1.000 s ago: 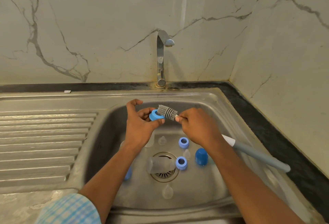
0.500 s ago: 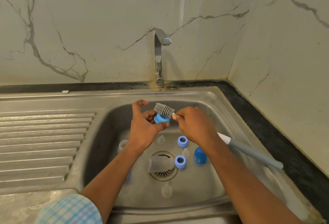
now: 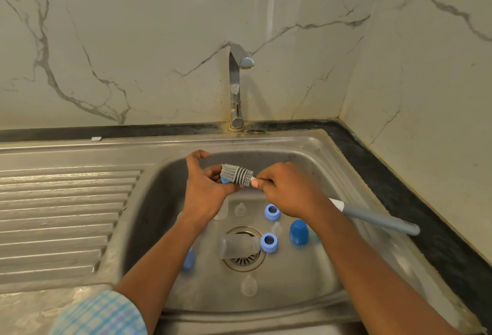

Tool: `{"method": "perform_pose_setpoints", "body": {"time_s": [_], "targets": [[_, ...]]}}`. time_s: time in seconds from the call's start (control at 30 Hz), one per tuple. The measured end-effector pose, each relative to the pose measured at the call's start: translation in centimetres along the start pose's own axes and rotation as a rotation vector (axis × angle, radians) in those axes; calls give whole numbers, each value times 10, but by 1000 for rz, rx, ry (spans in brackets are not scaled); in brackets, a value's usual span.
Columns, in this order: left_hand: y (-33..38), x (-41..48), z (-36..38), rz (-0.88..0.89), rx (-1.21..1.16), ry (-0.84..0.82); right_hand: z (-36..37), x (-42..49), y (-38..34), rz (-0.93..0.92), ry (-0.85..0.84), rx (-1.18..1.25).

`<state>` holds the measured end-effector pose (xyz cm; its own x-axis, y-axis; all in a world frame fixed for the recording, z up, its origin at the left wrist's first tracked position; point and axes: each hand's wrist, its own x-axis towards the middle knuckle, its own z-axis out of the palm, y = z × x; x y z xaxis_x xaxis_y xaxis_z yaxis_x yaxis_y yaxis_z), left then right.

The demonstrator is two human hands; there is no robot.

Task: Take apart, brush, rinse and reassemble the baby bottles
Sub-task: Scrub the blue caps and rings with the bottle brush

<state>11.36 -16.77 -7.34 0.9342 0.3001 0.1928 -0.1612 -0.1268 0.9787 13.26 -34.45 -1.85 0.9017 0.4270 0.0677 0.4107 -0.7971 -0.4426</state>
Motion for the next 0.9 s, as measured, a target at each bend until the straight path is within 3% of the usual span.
{"method": "perform_pose_setpoints", "body": {"time_s": [0.2, 0.43, 0.6, 0.8, 0.9], "targets": [[3, -5, 10, 41, 67, -78, 3, 4, -2, 91, 85, -84], [9, -2, -1, -59, -111, 55, -2, 1, 0, -1, -5, 100], [11, -3, 7, -103, -210, 4, -3, 4, 7, 112, 115, -15], [10, 1, -3, -118, -249, 104, -4, 1, -1, 40, 34, 44], [12, -1, 3, -122, -257, 32, -2, 5, 6, 133, 93, -42]]}}
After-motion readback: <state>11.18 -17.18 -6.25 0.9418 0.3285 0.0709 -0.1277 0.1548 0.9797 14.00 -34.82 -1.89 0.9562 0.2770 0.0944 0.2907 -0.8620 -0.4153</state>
